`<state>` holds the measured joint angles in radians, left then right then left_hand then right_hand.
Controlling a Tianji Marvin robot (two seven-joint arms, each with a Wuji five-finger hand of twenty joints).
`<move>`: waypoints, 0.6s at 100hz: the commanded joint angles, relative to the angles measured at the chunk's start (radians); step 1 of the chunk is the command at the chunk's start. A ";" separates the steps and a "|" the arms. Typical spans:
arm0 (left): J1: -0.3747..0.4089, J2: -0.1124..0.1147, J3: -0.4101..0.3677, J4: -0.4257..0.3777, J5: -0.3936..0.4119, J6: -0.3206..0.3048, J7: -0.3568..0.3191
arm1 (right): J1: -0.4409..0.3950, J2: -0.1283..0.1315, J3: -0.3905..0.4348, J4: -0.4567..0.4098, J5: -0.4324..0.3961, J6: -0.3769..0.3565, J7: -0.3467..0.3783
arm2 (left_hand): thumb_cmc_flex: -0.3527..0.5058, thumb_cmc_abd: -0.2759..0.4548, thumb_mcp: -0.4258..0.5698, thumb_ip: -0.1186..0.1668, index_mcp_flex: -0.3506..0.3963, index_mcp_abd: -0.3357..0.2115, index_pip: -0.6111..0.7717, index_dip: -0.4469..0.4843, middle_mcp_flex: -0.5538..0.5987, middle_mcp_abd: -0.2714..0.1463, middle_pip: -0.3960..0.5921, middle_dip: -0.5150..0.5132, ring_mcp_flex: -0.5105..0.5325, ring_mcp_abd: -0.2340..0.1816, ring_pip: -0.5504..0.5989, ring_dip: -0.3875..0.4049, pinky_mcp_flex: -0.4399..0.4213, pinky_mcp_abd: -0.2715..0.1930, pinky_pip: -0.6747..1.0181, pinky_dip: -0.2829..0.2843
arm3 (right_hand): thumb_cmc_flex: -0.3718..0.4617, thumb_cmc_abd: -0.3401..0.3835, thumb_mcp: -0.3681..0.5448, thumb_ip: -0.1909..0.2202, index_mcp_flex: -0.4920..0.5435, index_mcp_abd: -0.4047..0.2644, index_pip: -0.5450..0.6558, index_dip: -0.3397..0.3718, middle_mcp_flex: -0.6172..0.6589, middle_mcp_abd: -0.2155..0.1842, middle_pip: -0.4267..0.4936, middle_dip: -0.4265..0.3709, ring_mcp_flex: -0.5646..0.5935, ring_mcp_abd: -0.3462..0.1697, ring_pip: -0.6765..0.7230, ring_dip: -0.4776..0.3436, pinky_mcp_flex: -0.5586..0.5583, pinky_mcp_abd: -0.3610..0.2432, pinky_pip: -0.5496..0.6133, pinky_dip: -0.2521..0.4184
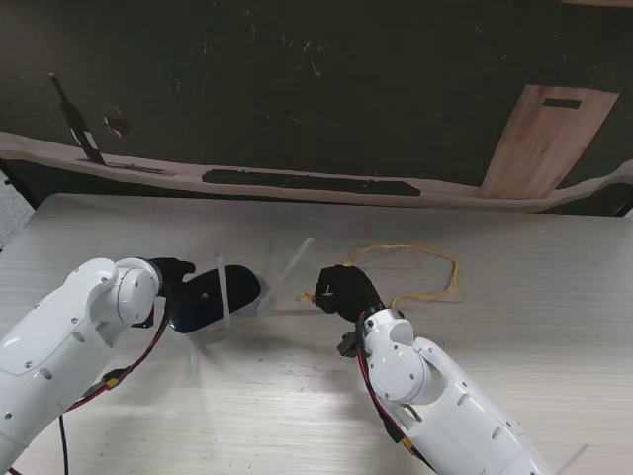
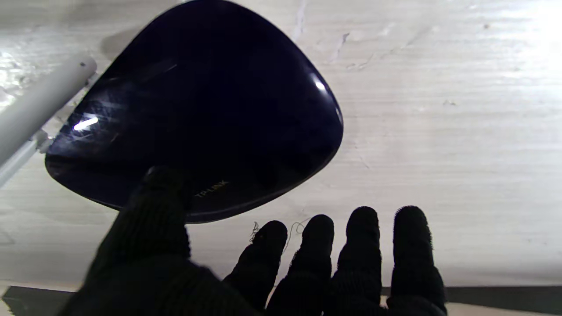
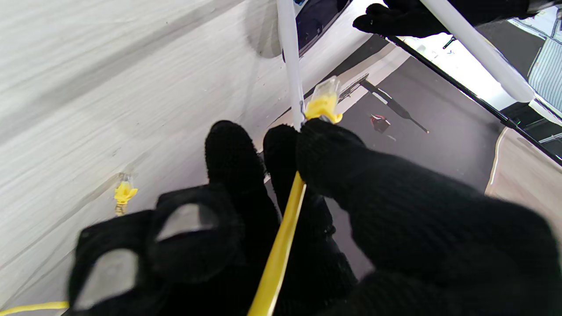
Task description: Untangle the Ethernet cable and plug it into the router
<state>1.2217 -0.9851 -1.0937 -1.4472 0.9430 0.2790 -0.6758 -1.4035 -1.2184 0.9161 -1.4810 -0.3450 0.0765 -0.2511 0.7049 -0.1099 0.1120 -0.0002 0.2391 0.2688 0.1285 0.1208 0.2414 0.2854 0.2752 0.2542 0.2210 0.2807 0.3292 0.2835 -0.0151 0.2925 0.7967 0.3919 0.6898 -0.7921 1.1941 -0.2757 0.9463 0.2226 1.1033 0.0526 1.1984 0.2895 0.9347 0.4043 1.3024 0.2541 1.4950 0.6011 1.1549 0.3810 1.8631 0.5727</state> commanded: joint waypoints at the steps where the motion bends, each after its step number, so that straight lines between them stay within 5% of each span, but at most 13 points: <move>1: 0.015 0.003 -0.011 -0.018 -0.001 -0.018 -0.009 | -0.011 -0.002 0.001 -0.010 0.002 -0.007 0.011 | -0.019 -0.029 -0.006 0.055 0.003 -0.011 0.002 0.003 -0.041 0.004 -0.022 -0.027 -0.023 0.025 -0.005 -0.001 -0.011 -0.009 0.005 0.012 | 0.033 0.027 0.016 -0.005 0.021 -0.015 0.028 0.011 0.105 0.110 0.068 0.000 -0.003 0.004 0.057 0.015 0.032 -0.174 0.211 0.003; 7: 0.038 0.000 -0.040 -0.031 0.011 -0.046 0.008 | -0.011 -0.002 0.002 -0.012 0.002 -0.009 0.011 | -0.090 -0.084 0.081 0.065 0.004 -0.008 0.005 0.004 -0.058 0.004 -0.033 -0.035 -0.043 0.020 -0.023 0.000 -0.023 -0.003 -0.011 0.005 | 0.033 0.028 0.016 -0.005 0.021 -0.015 0.028 0.011 0.105 0.111 0.068 0.000 -0.003 0.005 0.056 0.015 0.032 -0.174 0.212 0.003; 9: 0.044 -0.001 -0.048 -0.035 0.011 -0.055 0.018 | -0.012 -0.002 0.002 -0.012 0.002 -0.010 0.011 | -0.129 -0.109 0.149 0.038 0.004 -0.005 0.001 0.002 -0.060 0.006 -0.047 -0.044 -0.050 0.019 -0.030 -0.003 -0.026 -0.002 -0.024 0.002 | 0.032 0.028 0.015 -0.005 0.021 -0.015 0.028 0.011 0.105 0.111 0.068 0.000 -0.003 0.005 0.056 0.015 0.032 -0.174 0.212 0.003; 15: 0.063 -0.005 -0.069 -0.039 0.008 -0.083 0.054 | -0.012 -0.002 0.002 -0.012 0.002 -0.011 0.010 | -0.143 -0.165 0.153 -0.004 -0.024 0.014 -0.024 -0.011 -0.070 0.016 -0.104 -0.076 -0.081 0.019 -0.055 -0.014 -0.043 0.010 -0.066 -0.012 | 0.033 0.028 0.015 -0.005 0.021 -0.015 0.028 0.011 0.105 0.111 0.068 0.000 -0.003 0.005 0.057 0.015 0.032 -0.174 0.212 0.003; 29: 0.086 -0.011 -0.088 -0.043 -0.016 -0.130 0.108 | -0.013 -0.002 0.003 -0.013 0.002 -0.012 0.009 | -0.188 -0.265 0.183 -0.048 -0.037 0.045 -0.070 -0.039 -0.088 0.043 -0.157 -0.111 -0.113 0.037 -0.082 -0.031 -0.061 0.020 -0.151 -0.039 | 0.033 0.029 0.015 -0.004 0.020 -0.015 0.028 0.011 0.105 0.112 0.069 0.000 -0.003 0.005 0.057 0.015 0.032 -0.175 0.212 0.003; 40: 0.088 -0.013 -0.073 -0.037 -0.023 -0.139 0.130 | -0.014 -0.001 0.004 -0.015 0.002 -0.012 0.009 | -0.301 -0.340 0.360 -0.095 -0.022 0.089 -0.100 -0.056 -0.092 0.057 -0.168 -0.118 -0.141 0.042 -0.104 -0.060 -0.048 -0.041 -0.377 -0.172 | 0.035 0.029 0.016 -0.004 0.019 -0.011 0.028 0.011 0.105 0.112 0.069 0.000 -0.003 0.006 0.057 0.015 0.032 -0.175 0.212 0.003; 60: 0.079 -0.018 -0.009 0.000 -0.018 -0.139 0.184 | -0.018 0.000 0.008 -0.019 -0.001 -0.009 0.013 | -0.400 -0.404 0.512 -0.137 -0.043 0.132 -0.137 -0.081 -0.126 0.082 -0.246 -0.166 -0.165 0.031 -0.204 -0.129 -0.039 -0.090 -0.510 -0.233 | 0.040 0.029 0.017 -0.003 0.018 0.004 0.030 0.009 0.107 0.119 0.071 0.000 -0.003 0.007 0.061 0.017 0.032 -0.174 0.216 0.005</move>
<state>1.2965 -0.9921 -1.1119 -1.4547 0.9212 0.1382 -0.4578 -1.4125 -1.2172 0.9237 -1.4907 -0.3472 0.0701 -0.2527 0.3738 -0.4685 0.5795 -0.1016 0.2384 0.3705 0.0193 0.0568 0.1566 0.3370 0.0626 0.1158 0.1038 0.2943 0.1589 0.1701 -0.0515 0.2289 0.3306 0.1887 0.6900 -0.7912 1.1941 -0.2757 0.9463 0.2265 1.1033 0.0526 1.1984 0.2895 0.9348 0.4043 1.3025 0.2541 1.4950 0.6011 1.1549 0.3810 1.8632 0.5727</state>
